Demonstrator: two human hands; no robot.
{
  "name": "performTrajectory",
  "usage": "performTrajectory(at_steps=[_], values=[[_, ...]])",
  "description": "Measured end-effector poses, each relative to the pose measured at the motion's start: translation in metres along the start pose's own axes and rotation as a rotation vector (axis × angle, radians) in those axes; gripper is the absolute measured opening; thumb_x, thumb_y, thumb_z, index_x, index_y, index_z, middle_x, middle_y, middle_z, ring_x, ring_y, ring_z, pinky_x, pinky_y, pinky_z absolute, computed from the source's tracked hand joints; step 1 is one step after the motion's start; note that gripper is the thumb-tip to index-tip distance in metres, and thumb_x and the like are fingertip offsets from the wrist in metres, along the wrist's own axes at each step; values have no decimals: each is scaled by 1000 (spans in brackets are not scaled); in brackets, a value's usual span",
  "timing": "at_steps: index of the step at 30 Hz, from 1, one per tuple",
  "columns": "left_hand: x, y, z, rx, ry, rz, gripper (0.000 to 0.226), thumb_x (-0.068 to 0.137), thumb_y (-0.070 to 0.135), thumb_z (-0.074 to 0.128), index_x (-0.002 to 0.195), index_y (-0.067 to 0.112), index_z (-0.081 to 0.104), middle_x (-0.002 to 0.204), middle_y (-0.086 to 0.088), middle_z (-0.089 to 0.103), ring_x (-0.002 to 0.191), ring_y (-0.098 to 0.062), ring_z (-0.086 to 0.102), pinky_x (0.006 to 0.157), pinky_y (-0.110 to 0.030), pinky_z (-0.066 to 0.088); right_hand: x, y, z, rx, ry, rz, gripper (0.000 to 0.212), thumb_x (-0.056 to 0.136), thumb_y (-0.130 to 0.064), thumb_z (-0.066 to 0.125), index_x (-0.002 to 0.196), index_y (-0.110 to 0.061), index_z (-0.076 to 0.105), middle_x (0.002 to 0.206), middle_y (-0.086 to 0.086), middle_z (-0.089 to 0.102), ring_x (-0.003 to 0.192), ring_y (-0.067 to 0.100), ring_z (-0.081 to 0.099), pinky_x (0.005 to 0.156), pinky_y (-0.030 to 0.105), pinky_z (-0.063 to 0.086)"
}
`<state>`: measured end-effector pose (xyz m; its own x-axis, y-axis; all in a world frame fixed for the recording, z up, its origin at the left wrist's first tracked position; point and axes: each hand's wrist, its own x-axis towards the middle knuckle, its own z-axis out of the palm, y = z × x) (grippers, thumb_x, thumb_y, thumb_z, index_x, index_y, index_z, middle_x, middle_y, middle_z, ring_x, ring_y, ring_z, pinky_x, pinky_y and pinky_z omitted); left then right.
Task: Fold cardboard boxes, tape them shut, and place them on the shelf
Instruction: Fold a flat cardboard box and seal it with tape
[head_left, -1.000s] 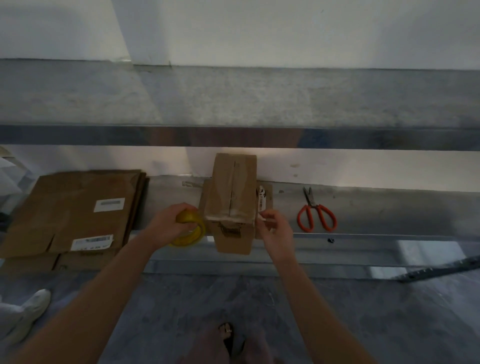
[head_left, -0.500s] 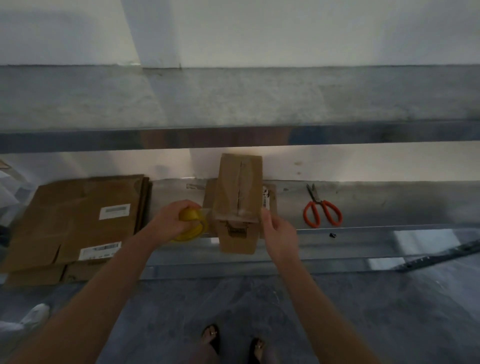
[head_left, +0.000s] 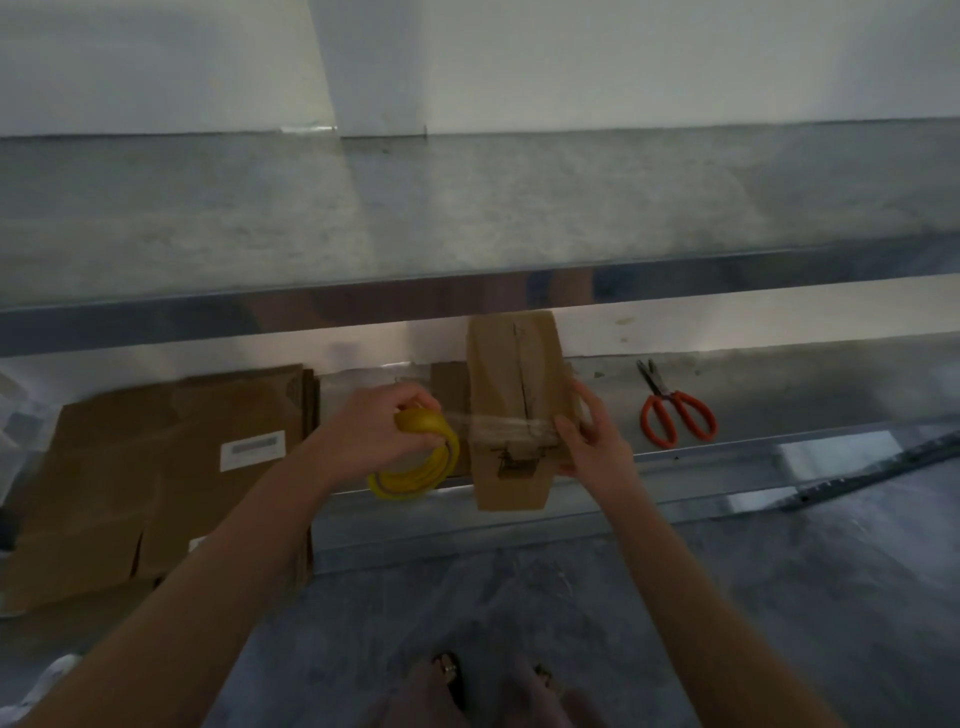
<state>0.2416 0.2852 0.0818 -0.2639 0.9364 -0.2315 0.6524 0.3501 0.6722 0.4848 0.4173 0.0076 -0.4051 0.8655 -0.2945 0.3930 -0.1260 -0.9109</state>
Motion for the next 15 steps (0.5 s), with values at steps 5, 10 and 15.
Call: performTrajectory(at_steps=[5, 10, 15], values=[[0, -10, 7, -98, -37, -28, 26, 77, 43, 76, 100, 36, 64, 101, 15, 64, 94, 0, 58, 76, -19, 45, 5, 1, -4, 76, -48, 80, 50, 99, -34, 53, 143, -50, 36, 130, 1, 61, 104, 17, 66, 79, 40, 61], [9, -28, 18, -123, -86, -82, 29, 77, 42, 75, 103, 39, 62, 105, 14, 61, 95, -6, 58, 77, -26, 49, 6, 5, -6, 58, -75, 78, 52, 100, -36, 52, 146, -50, 32, 129, -2, 60, 106, 16, 66, 77, 36, 61], [18, -42, 33, -138, -101, -104, 25, 75, 41, 76, 96, 39, 62, 98, 14, 64, 91, -5, 59, 74, -25, 49, 4, 5, -6, 32, -84, 64, 53, 101, -35, 50, 148, -47, 30, 129, -3, 59, 107, 15, 64, 72, 27, 59]])
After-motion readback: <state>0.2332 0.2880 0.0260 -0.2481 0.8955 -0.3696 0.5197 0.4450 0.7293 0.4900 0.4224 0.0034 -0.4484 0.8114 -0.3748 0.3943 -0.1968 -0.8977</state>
